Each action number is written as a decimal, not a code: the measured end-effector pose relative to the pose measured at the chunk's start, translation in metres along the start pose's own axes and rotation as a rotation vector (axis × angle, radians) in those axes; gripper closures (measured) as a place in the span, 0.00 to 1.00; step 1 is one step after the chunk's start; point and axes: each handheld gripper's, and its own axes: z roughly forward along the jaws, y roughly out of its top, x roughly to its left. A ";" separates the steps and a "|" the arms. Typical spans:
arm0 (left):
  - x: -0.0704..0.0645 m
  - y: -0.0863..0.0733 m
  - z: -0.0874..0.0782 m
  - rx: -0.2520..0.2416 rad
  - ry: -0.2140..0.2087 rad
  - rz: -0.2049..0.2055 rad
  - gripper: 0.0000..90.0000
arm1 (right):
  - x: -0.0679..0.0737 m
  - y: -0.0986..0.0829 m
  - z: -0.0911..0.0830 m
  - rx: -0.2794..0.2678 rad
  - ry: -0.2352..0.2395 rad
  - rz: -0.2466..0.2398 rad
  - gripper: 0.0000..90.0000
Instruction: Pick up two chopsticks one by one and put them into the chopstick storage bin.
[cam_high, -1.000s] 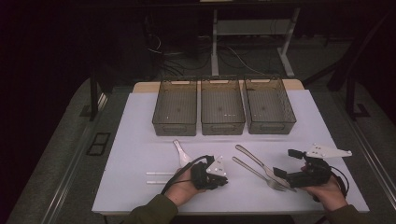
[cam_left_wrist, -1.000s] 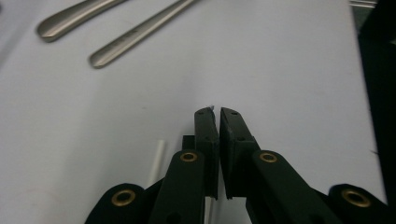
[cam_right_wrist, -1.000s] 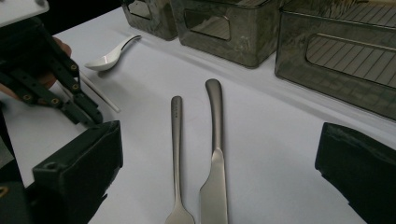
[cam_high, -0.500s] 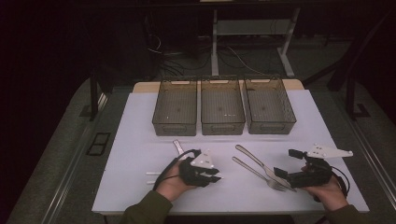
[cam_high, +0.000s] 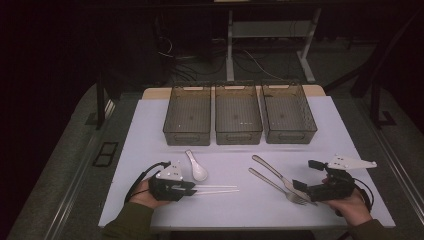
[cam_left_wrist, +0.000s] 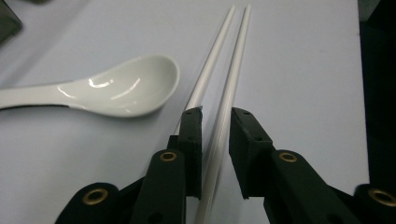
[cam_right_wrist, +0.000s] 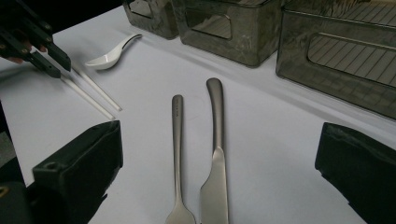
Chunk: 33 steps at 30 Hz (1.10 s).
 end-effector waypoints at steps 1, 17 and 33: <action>0.000 -0.001 0.002 0.007 -0.006 -0.004 0.82 | 0.000 0.000 0.000 0.002 0.000 0.000 0.01; 0.004 -0.005 0.008 0.008 -0.044 0.026 0.91 | 0.001 -0.001 0.000 0.004 0.008 -0.012 0.01; 0.001 -0.003 0.007 0.010 -0.074 0.006 0.93 | 0.001 -0.003 0.000 0.006 0.007 -0.010 0.01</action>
